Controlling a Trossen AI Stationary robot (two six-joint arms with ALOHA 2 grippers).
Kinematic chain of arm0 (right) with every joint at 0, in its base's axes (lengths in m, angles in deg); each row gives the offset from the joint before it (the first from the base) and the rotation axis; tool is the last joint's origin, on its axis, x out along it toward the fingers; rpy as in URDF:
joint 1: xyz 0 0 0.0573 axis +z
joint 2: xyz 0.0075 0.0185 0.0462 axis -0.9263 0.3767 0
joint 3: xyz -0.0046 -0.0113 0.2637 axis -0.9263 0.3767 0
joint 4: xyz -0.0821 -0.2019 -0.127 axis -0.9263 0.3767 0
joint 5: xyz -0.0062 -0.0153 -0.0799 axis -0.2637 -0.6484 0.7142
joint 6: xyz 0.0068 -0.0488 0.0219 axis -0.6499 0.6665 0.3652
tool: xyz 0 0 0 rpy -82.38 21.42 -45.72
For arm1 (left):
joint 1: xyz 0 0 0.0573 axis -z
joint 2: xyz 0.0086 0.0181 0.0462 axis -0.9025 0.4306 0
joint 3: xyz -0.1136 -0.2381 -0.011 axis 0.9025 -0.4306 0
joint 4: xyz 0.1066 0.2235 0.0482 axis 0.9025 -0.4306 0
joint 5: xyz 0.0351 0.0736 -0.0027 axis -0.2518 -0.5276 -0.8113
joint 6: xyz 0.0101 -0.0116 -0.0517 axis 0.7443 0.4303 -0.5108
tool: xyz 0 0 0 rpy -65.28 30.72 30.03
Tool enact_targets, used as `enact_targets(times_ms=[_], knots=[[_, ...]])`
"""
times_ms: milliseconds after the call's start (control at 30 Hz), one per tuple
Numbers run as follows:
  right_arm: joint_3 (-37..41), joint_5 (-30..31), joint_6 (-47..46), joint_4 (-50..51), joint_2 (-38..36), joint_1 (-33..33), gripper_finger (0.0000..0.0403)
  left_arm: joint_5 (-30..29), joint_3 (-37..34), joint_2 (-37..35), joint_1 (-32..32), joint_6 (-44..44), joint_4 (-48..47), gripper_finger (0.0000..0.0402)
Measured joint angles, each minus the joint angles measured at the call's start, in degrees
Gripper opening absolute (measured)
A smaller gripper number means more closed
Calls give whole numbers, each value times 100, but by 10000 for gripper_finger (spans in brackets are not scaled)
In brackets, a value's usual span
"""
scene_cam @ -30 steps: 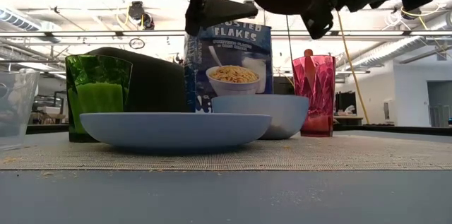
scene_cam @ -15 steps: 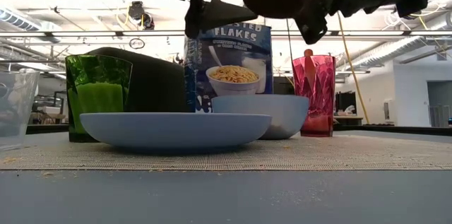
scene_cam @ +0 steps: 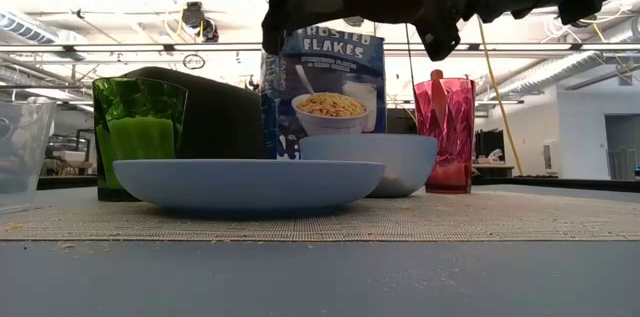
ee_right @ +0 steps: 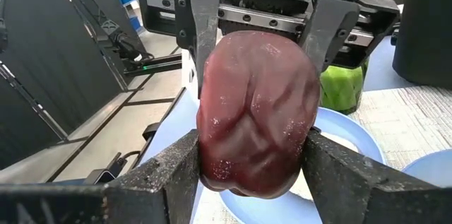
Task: Arrange a breakfast setting
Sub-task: Put the apple on the top left of the gray placemat
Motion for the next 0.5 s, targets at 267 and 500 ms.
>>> enact_targets(times_ms=[267,500], knots=[[0,-7,-1,-8,0,0,215,-10,0,0,0,2,47,242],[0,-17,2,-11,0,0,233,-22,0,0,0,4,63,243]])
